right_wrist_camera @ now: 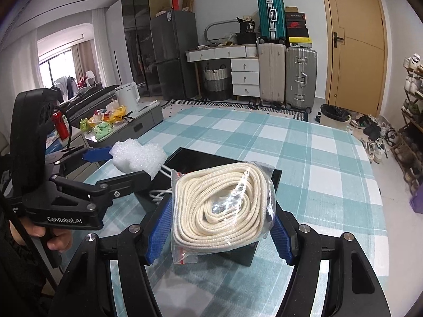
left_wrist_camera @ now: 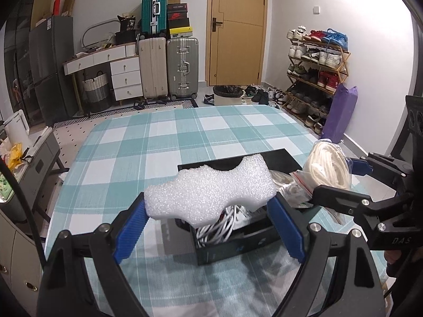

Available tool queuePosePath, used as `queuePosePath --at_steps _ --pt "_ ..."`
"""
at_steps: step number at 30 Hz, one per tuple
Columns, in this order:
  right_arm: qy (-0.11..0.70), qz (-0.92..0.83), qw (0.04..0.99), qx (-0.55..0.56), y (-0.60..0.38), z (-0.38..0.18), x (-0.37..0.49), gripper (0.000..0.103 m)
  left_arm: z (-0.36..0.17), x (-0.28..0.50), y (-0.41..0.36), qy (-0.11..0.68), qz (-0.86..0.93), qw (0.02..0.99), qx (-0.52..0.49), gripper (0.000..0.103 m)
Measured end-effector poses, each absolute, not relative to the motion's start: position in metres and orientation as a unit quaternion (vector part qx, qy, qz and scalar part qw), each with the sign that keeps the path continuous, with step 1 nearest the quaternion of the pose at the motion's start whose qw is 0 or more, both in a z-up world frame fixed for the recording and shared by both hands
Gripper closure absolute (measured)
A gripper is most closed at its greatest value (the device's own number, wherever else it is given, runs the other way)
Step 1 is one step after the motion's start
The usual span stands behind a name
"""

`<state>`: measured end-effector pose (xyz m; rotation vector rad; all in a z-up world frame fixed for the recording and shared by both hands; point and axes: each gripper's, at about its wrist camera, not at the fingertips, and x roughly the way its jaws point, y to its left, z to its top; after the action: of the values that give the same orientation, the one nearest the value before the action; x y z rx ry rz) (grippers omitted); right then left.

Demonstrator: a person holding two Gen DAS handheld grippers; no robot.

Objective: Organize soft objects
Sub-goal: 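Carry the foam piece with the left tool while the right carries the cream strap into the box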

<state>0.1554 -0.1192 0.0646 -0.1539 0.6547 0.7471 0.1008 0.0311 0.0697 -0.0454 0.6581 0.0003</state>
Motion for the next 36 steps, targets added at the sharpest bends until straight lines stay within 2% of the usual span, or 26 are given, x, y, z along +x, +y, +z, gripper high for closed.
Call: queuePosePath --at_steps 24,26,31,36 --pt "0.340 0.356 0.859 -0.142 -0.085 0.042 0.206 0.035 0.047 0.150 0.028 0.350 0.005 0.937 0.000 0.014" --pt "0.345 0.358 0.855 -0.148 -0.083 0.040 0.212 0.035 0.045 0.152 0.031 0.354 0.000 0.935 -0.008 0.019" --pt "0.354 0.363 0.847 -0.160 -0.078 0.033 0.218 0.035 0.041 0.152 0.031 0.361 -0.003 0.933 -0.010 0.019" --pt "0.352 0.364 0.845 -0.171 -0.076 0.031 0.218 0.029 0.040 0.149 0.032 0.364 -0.009 0.931 -0.010 0.019"
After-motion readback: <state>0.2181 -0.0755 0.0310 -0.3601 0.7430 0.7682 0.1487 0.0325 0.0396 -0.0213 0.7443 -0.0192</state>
